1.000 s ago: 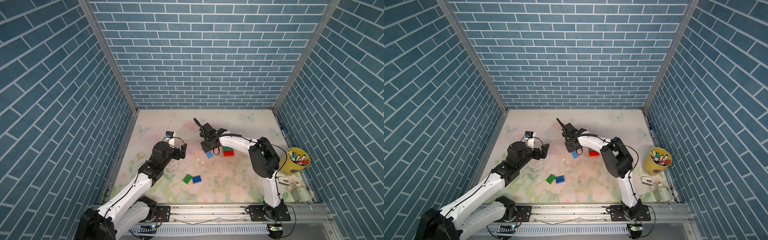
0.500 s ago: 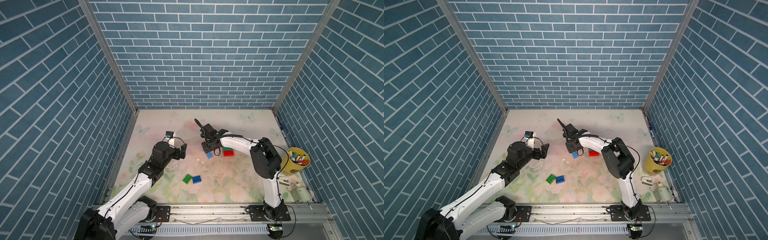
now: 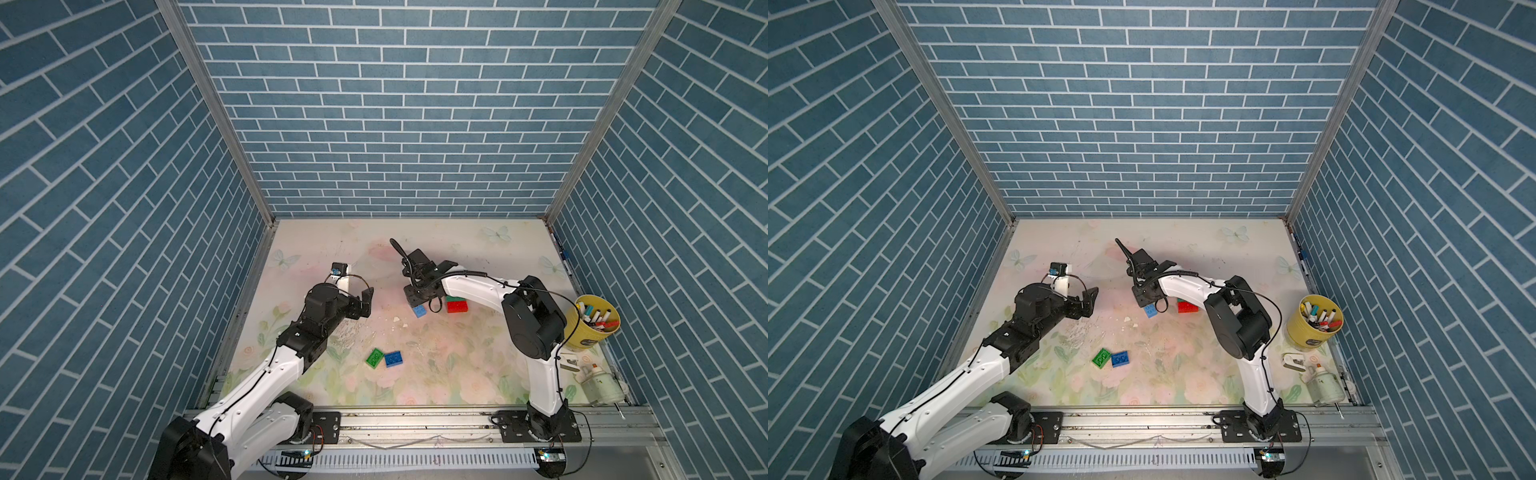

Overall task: Assemble a rectangle with lego
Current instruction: Assemble the lego brick with the lego brick.

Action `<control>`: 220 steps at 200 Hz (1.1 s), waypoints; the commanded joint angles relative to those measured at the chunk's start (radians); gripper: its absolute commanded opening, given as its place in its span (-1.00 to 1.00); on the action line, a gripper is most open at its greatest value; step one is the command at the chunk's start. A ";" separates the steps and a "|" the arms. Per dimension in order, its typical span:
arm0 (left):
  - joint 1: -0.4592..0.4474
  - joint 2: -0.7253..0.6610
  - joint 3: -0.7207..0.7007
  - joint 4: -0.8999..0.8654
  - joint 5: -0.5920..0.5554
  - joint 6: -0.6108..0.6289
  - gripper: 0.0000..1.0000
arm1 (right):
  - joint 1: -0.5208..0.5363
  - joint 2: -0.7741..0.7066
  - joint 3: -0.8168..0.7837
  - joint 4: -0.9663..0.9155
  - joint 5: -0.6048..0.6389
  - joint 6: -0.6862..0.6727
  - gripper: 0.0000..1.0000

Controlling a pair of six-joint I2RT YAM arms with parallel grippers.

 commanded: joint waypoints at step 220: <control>-0.004 -0.010 -0.010 0.010 -0.003 0.002 1.00 | 0.008 0.140 -0.034 -0.153 0.062 0.001 -0.42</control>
